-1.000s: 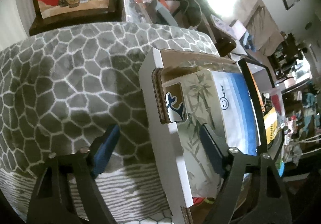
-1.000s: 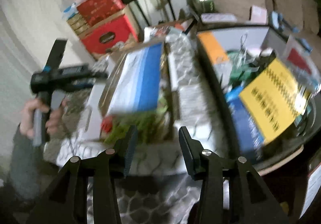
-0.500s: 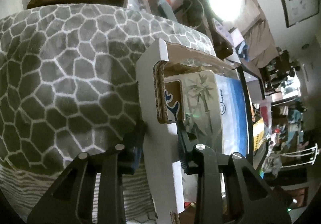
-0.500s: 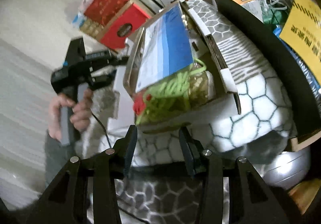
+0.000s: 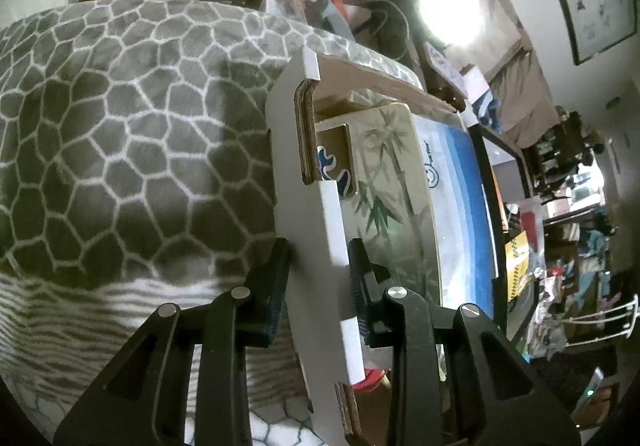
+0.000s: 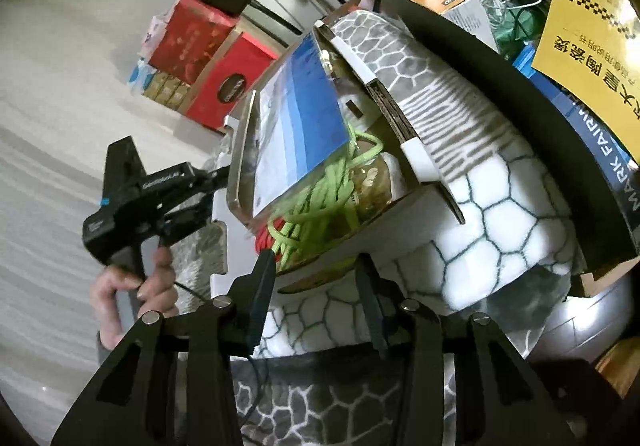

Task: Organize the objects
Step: 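Lift and carry the white box with both tools across the table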

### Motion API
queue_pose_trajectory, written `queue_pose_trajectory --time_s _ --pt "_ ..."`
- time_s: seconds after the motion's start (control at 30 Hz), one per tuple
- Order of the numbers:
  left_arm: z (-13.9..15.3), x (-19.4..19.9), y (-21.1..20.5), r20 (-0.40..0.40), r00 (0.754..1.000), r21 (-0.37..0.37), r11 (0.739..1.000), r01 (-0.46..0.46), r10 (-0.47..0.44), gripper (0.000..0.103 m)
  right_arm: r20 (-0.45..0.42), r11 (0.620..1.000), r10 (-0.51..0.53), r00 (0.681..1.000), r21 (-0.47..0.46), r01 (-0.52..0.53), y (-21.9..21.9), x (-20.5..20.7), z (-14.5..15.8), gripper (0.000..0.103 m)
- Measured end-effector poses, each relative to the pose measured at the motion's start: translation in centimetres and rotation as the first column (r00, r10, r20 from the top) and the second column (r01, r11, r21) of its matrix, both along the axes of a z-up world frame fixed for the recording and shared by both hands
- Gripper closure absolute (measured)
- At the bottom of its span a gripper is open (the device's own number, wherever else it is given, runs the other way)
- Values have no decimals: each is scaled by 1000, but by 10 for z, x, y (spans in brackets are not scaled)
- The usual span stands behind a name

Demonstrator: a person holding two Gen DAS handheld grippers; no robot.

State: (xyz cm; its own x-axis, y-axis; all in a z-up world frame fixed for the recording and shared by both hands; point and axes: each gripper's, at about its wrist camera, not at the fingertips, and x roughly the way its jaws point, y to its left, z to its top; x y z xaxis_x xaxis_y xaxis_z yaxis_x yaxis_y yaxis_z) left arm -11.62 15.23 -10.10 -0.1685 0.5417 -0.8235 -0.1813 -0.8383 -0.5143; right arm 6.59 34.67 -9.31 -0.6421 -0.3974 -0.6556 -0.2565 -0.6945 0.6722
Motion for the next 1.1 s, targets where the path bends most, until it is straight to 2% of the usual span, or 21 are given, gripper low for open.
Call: queue_pose_trajectory --time_s 0.13,0.2,0.33,0.37,0.43,0.47,0.53,0.63,0.8,0.9,1.0,1.07,1.1 --pt "-1 -2 0 14 1000 6 1000 3 -3 76 -11 994 12 1000 -107 -13 -8 1 -12 63" --pt "-1 -3 -1 10 1000 1 1000 7 -7 76 -15 995 1 1000 -103 -3 -10 -2 -13 63" --pt "-1 -3 -1 17 1000 8 1000 11 -11 76 -16 987 -13 1000 -160 10 -14 -8 -21 63" --pt "-1 -3 -1 18 1000 6 1000 15 -15 76 -16 986 -12 1000 -167 9 -16 -9 -22 68" --pt "3 -4 -2 20 1000 20 1000 24 -24 75 -25 987 -20 999 -159 16 -18 -9 -23 70" --pt "7 -5 -4 16 1000 26 999 24 -25 71 -28 988 -20 999 -151 16 -18 -10 -22 70" --pt "20 -9 -11 -10 1000 42 999 24 -24 46 -38 988 -23 999 -155 17 -17 -8 -25 72" --pt "46 -21 -21 -82 997 40 999 15 -12 28 -42 989 -21 999 -148 14 -14 -4 -24 72" --pt "71 -48 -15 -170 984 -18 999 45 -47 15 -36 992 -23 999 -122 19 0 1 -17 73" --pt "68 -65 6 -200 971 -99 989 112 -130 15 -32 996 -16 999 -91 13 10 3 -9 73" --pt "57 -75 33 -222 948 -189 964 186 -226 16 -27 999 -2 1000 -48 0 17 1 0 73" --pt "44 -78 52 -219 931 -260 937 233 -292 21 -18 1000 1 1000 -24 -1 20 -2 2 73" --pt "38 -79 58 -210 926 -293 924 245 -312 27 -11 1000 -3 1000 -15 2 21 -2 1 73"
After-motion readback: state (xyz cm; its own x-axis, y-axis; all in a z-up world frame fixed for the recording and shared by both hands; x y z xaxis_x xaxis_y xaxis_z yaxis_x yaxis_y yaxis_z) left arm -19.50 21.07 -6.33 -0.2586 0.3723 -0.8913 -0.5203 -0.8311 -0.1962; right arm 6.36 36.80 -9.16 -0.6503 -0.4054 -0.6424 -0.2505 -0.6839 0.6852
